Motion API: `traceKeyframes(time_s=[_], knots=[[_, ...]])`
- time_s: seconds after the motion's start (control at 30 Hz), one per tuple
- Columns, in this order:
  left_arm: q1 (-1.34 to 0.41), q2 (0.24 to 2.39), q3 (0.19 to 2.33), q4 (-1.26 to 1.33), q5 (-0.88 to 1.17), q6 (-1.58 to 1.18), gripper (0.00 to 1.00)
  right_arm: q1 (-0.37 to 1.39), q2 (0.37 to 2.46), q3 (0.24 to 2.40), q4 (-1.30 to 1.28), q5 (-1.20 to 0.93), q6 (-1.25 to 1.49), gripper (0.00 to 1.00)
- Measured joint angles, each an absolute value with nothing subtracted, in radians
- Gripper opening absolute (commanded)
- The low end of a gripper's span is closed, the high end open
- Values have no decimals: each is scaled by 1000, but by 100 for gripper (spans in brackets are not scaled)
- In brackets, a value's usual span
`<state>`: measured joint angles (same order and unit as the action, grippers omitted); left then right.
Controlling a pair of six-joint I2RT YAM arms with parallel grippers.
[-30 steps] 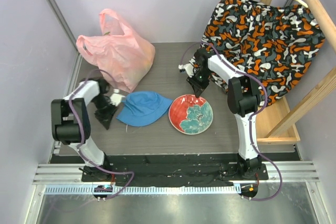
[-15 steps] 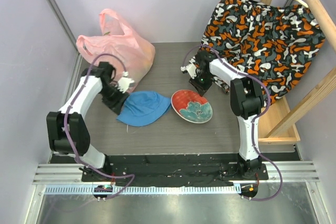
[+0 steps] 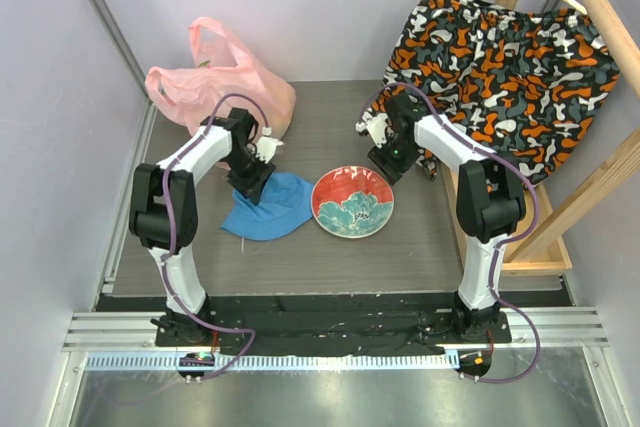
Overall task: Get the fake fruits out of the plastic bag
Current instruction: Move the distractor to the center of the board, then adjust the plastic bag at the center of the board.
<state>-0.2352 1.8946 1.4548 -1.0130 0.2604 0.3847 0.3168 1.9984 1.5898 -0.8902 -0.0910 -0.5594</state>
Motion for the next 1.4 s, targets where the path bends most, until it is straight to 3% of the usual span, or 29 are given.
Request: traceKeyframes(time_s=[0.23,0.43,0.57,0.7,0.77,0.8,0.9,1.13,1.23,1.27,1.3,1.4], knots=[[-235,1935,1419,-991,181,366,43,320,1886,1552,-922,-142,-550,58],[-204,1845,1202,-944,81,361,38,347,1825,1550,-946,-181,-545,59],[-90,1743,1054,-946,26,363,36,369,1823,1550,-955,-192,-544,59],[154,1634,951,-947,-15,384,34,385,1823,1550,-959,-198,-544,59],[256,1580,942,-959,-32,403,37,391,1823,1548,-958,-199,-543,59],[282,1546,949,-971,-26,408,43,392,1823,1548,-958,-200,-542,59],[276,1436,1077,-1034,61,398,60,403,1824,1544,-958,-203,-535,59],[177,1459,1705,-997,282,226,72,420,1824,1544,-958,-205,-520,62],[147,1559,1935,-941,275,93,79,424,1824,1548,-951,-195,-506,75],[144,1590,1983,-930,253,49,79,425,1824,1552,-946,-184,-495,94],[146,1624,2023,-923,233,3,78,425,1824,1557,-939,-170,-487,100],[175,1710,2084,-901,208,-150,78,426,1814,1578,-917,-134,-457,100]])
